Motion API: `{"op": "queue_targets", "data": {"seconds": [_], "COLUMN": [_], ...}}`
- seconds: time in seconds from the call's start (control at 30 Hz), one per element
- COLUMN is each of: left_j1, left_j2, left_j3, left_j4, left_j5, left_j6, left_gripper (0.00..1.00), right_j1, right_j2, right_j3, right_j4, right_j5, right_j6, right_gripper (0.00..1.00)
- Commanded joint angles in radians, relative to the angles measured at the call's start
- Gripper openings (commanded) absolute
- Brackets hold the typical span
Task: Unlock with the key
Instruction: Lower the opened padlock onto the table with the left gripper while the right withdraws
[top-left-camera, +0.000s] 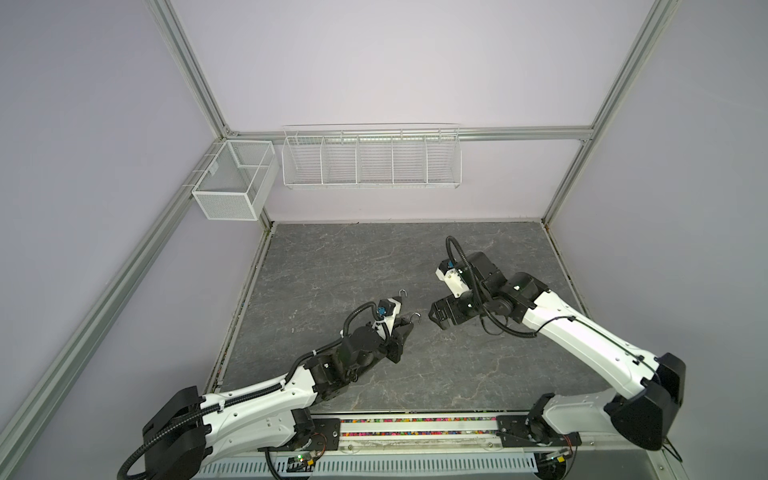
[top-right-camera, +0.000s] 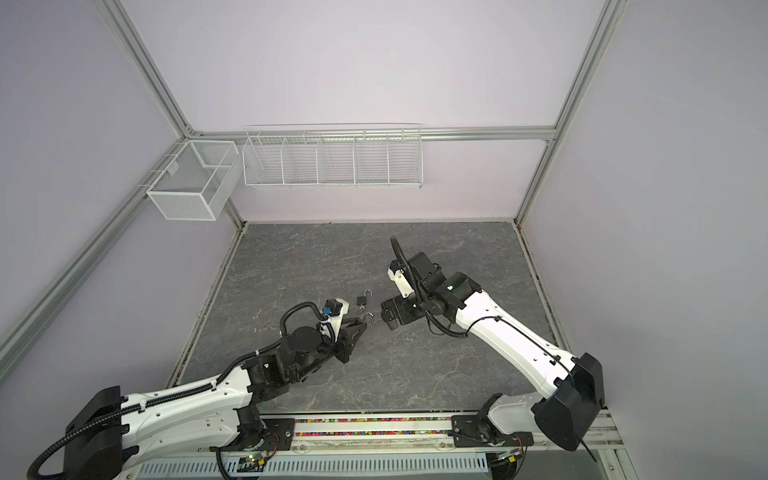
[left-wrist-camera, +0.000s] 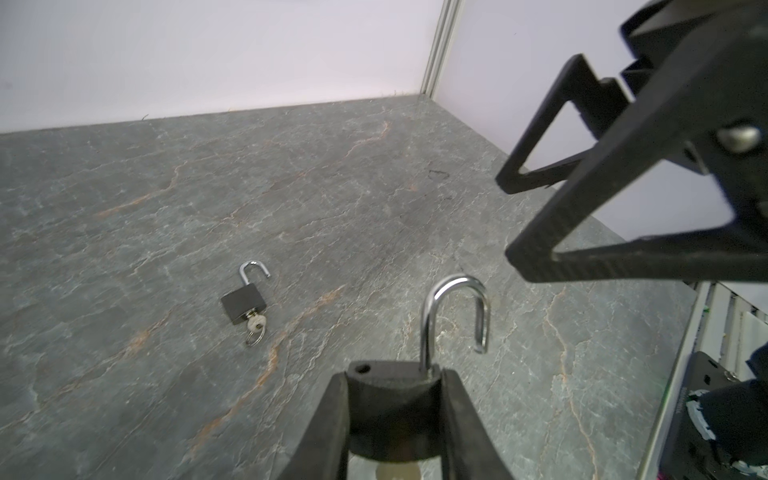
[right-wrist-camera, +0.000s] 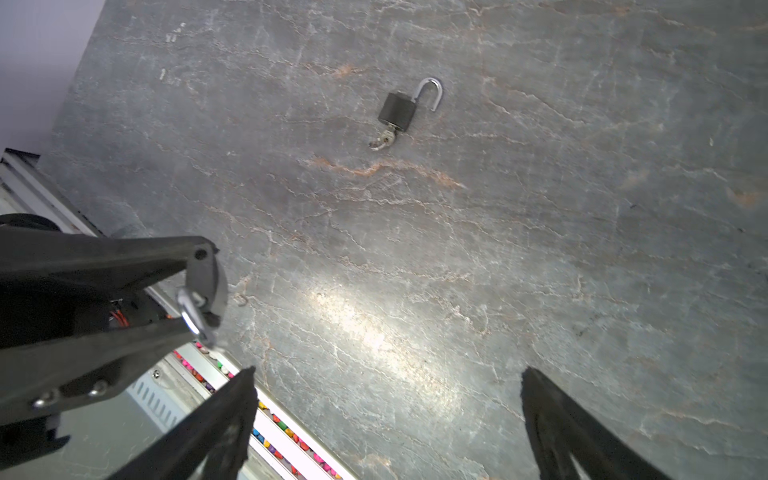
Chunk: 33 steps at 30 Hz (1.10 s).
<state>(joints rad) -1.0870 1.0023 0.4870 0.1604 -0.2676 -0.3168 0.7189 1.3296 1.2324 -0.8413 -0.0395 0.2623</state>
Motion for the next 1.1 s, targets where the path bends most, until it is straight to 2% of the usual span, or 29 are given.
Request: {"op": "queue_targets", "data": {"seconds": [0.0, 0.1, 0.17, 0.27, 0.33, 0.47, 0.63, 0.77, 1.07], "left_j1": [-0.02, -0.049, -0.055, -0.064, -0.084, -0.106, -0.114, -0.119, -0.118], "left_j2": [0.027, 0.09, 0.157, 0.262, 0.333, 0.511, 0.687, 0.806, 0.931], "left_j3": [0.107, 0.175, 0.213, 0.275, 0.343, 0.502, 0.588, 0.675, 0.819], "left_j4": [-0.187, -0.31, -0.351, -0.394, -0.456, -0.599, -0.607, -0.666, -0.79], "left_j5": [-0.076, -0.097, -0.064, -0.024, -0.046, -0.032, 0.036, 0.044, 0.018], "left_j6": [-0.148, -0.322, -0.438, -0.553, -0.603, -0.666, -0.738, -0.778, -0.801], "left_gripper": [0.0, 0.0, 0.0, 0.0, 0.0, 0.0, 0.0, 0.0, 0.0], "right_j1": [-0.036, -0.085, -0.116, -0.168, -0.206, -0.263, -0.319, -0.353, -0.415], "right_j2": [-0.065, -0.118, -0.15, -0.18, -0.192, -0.217, -0.228, -0.24, -0.262], "right_j3": [-0.071, -0.141, -0.191, -0.251, -0.278, -0.324, -0.372, -0.396, -0.433], "right_j4": [0.024, 0.057, 0.086, 0.112, 0.121, 0.148, 0.173, 0.18, 0.188], "right_j5": [0.046, 0.047, 0.048, 0.059, 0.048, 0.037, 0.005, -0.006, -0.049], "right_j6": [0.038, 0.073, 0.094, 0.118, 0.13, 0.138, 0.145, 0.141, 0.132], "right_gripper": [0.99, 0.99, 0.98, 0.96, 0.96, 0.95, 0.95, 0.95, 0.95]}}
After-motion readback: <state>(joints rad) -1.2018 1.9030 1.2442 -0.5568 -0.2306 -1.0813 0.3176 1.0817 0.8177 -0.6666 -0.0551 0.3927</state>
